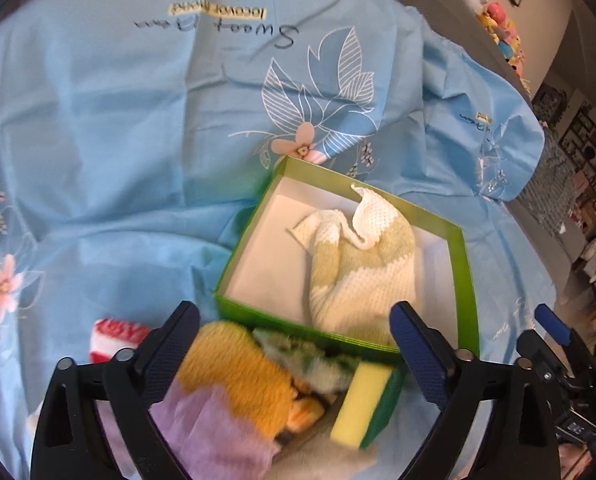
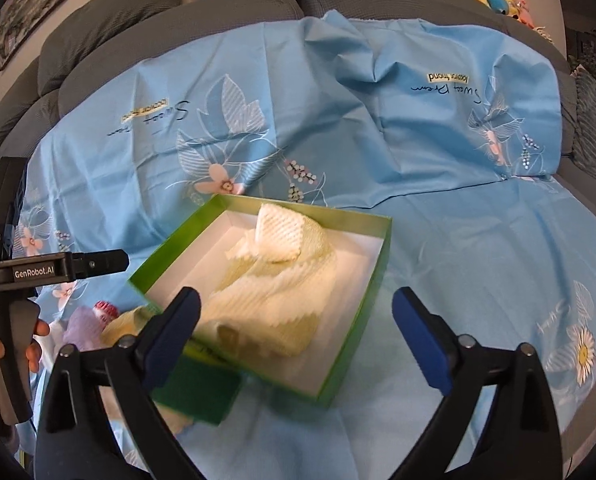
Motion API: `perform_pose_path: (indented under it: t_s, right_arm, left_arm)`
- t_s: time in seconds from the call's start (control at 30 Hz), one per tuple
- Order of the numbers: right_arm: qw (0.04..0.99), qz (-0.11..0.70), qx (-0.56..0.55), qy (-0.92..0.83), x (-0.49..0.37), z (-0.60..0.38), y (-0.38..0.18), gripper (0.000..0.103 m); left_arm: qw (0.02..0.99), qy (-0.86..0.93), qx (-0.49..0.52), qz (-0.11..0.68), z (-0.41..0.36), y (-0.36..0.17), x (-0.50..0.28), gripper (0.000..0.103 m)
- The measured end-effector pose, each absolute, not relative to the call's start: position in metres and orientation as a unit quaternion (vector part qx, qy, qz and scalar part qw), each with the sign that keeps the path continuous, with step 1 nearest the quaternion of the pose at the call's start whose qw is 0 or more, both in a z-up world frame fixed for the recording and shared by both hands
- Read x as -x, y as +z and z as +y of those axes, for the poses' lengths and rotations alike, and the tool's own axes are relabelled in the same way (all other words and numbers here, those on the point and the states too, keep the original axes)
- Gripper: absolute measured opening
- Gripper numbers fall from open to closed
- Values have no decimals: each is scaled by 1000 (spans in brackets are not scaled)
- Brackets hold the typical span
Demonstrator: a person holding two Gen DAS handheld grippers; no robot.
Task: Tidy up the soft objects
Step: 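Lower the cream towel into the green box and open the right gripper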
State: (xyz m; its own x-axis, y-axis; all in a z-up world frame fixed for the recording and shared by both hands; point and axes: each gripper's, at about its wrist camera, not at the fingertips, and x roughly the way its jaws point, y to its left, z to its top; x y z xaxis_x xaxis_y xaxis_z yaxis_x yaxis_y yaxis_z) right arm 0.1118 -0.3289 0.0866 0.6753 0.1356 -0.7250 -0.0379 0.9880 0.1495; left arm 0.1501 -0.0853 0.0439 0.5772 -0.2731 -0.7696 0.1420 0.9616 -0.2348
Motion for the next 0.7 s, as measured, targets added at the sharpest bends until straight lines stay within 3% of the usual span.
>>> perform_pose_path:
  t_s: [0.7]
  right_arm:
    - [916, 388, -14, 100, -6, -263, 93, 102]
  left_arm:
    - [922, -83, 1, 377, -73, 62, -24, 100]
